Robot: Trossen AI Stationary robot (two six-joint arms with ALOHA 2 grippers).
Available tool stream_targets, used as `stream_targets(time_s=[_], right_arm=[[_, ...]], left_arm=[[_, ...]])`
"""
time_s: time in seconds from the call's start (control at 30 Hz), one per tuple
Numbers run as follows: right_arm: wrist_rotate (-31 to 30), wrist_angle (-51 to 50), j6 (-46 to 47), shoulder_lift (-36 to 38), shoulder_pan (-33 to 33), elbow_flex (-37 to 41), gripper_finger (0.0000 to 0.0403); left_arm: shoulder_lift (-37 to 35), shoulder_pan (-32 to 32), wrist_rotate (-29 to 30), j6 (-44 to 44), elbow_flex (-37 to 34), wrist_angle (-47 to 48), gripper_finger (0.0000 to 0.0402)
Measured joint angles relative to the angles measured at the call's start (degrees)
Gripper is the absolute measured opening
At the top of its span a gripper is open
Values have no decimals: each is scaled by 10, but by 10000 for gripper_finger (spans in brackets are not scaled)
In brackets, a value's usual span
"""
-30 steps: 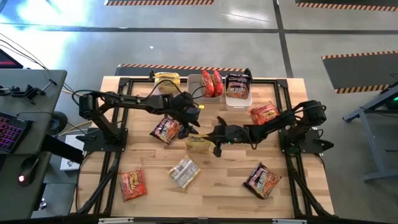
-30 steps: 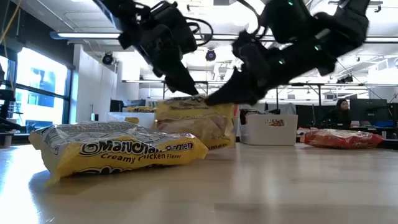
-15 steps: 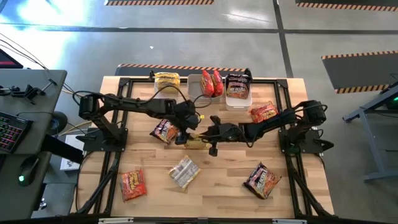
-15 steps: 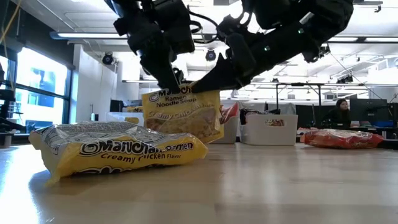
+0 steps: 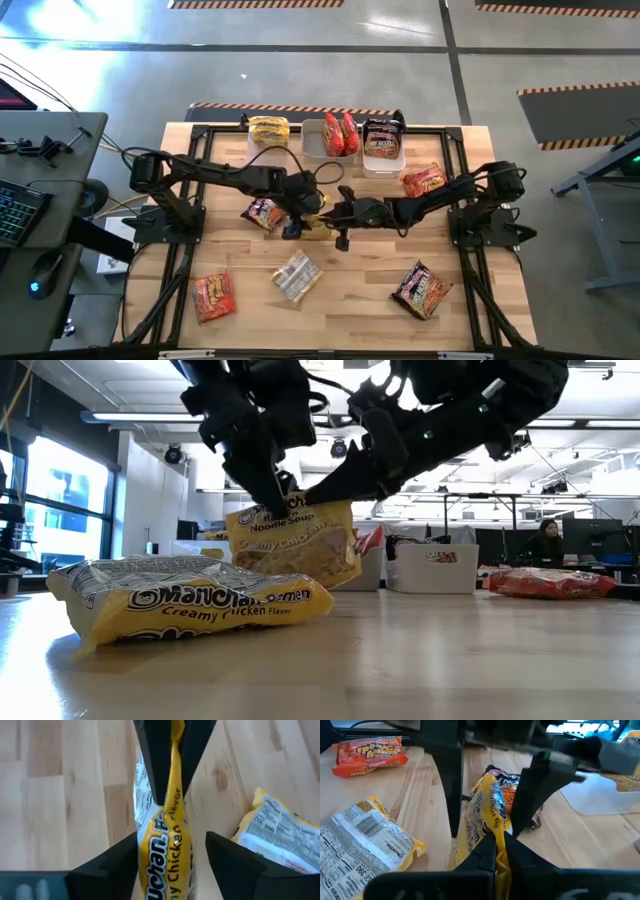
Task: Sort Maruchan noodles
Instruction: Put the top yellow noodle pack into the transparent bin
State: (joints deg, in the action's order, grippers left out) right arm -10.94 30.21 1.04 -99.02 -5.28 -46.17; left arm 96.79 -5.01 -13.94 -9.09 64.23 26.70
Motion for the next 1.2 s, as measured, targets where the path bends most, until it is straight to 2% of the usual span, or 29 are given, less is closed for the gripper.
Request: stream_targets(time_s=[0.17,0.3,0.5,0.67,0.87,1.1,1.2], right_arm=[[0,4,0,0,-3,0,0],[-8,6,15,0,-5,0,1],[-31,14,19,0,-13,0,41],[-65,14,19,0,-25,0,98],[-88,13,1,1,-42,0,140],[-88,3,-11,1,-47,0,132],[-89,-1,-11,1,-46,0,119]], left_arm=[[14,7,20,0,0,4,184],[9,9,33,0,0,2,146],[6,7,54,-5,0,17,89],[-13,2,72,-29,0,63,88],[-79,-16,160,-77,34,171,92],[-165,-79,267,-173,87,288,93],[-188,-140,277,-211,89,291,93]])
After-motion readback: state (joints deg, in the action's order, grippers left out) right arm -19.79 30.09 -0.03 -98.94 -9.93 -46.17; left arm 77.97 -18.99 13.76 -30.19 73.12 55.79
